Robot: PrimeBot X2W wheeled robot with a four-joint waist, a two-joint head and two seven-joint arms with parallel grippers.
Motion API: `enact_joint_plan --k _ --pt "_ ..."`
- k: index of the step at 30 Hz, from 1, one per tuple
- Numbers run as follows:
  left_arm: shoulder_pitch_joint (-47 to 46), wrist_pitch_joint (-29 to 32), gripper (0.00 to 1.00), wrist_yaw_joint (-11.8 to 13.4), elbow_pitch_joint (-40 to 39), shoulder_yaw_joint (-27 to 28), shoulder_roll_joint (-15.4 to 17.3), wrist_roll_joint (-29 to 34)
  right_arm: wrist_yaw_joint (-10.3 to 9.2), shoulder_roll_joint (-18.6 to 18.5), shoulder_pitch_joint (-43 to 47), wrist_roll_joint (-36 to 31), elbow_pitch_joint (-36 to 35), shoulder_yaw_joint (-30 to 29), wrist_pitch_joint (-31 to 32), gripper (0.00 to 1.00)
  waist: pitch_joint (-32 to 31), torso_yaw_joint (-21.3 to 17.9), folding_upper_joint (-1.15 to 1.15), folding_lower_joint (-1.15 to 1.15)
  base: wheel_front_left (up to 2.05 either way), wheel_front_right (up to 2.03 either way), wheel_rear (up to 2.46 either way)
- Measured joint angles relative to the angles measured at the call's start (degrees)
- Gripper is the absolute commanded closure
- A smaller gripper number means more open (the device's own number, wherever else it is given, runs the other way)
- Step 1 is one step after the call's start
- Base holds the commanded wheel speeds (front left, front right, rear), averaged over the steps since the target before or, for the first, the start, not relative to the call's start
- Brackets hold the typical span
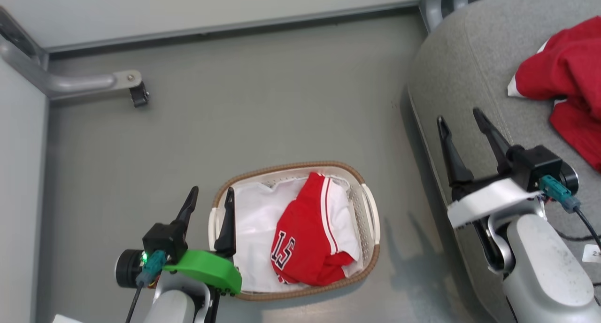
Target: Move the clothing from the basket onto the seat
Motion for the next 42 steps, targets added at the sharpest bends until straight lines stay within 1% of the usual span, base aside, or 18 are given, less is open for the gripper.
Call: enact_joint_plan --k 2,7,10,18,22,26,30,32,37,40,42 --pt "-1.77 0.0 0.0 -0.03 1.92 -1.24 -0.02 -2.13 0.0 0.21 -1.4 0.75 -1.4 0.44 0.0 0.0 1.67 -0.6 0.0 0.0 0.0 0.0 0.0" --pt "-6.55 -0.01 0.0 -0.23 7.83 -5.11 -0.05 -3.23 0.0 1.18 -4.27 2.54 -4.13 1.26 0.0 0.0 6.05 -2.57 0.0 0.0 0.0 0.0 0.0" --pt "-9.62 0.01 0.0 -0.71 13.63 -7.75 -0.09 -4.06 0.0 1.46 -6.15 3.49 -5.28 2.38 0.0 0.0 8.83 -4.18 0.0 0.0 0.0 0.0 0.0" --pt "-18.77 -0.01 0.0 -1.52 25.33 -13.37 -0.13 -6.35 0.0 2.12 -9.65 4.33 -8.48 2.81 0.0 0.0 15.76 -8.36 0.0 0.0 0.0 0.0 0.0" --pt "-22.8 0.0 0.0 -2.31 31.69 -17.46 -0.13 -6.79 0.0 2.8 -10.95 4.83 -9.46 2.99 0.0 0.0 19.1 -10.37 0.0 0.0 0.0 0.0 0.0" --pt "-26.36 0.01 0.0 -2.72 36.55 -20.58 -0.11 -8.44 0.0 3.23 -12.54 4.91 -10.5 3.16 0.0 0.0 22.35 -12.28 0.0 0.0 0.0 0.0 0.0" --pt "-29.67 1.68 0.0 -2.81 40.27 -24.65 -0.12 -8.64 0.0 3.46 -13.54 4.81 -11.27 3.21 0.0 0.0 25.52 -13.92 0.0 0.0 0.0 0.0 0.0" --pt "-30.98 2.4 0.0 -2.53 41.38 -26.1 -0.14 -8.8 0.0 3.53 -13.96 4.57 -11.38 3.46 0.0 0.0 27.01 -14.58 0.0 0.0 0.0 0.0 0.0" --pt "-33.56 6.19 0.0 -0.48 43.74 -29.53 -0.12 -9.65 0.0 3.97 -14.52 4.43 -11.66 3.42 0.0 0.0 30.72 -15.97 0.0 0.0 0.0 0.0 0.0" --pt "-34.65 7.98 0.0 0.32 44.24 -31.39 -0.11 -10.16 0.0 4.15 -15.0 4.44 -11.65 3.33 0.0 0.0 32.65 -16.54 0.0 0.0 0.0 0.0 0.0" --pt "-35.04 9.18 0.0 0.32 44.89 -32.55 -0.12 -10.66 0.0 4.27 -15.35 4.45 -11.66 3.24 0.0 0.0 33.74 -16.85 0.0 0.0 0.0 0.0 0.0"
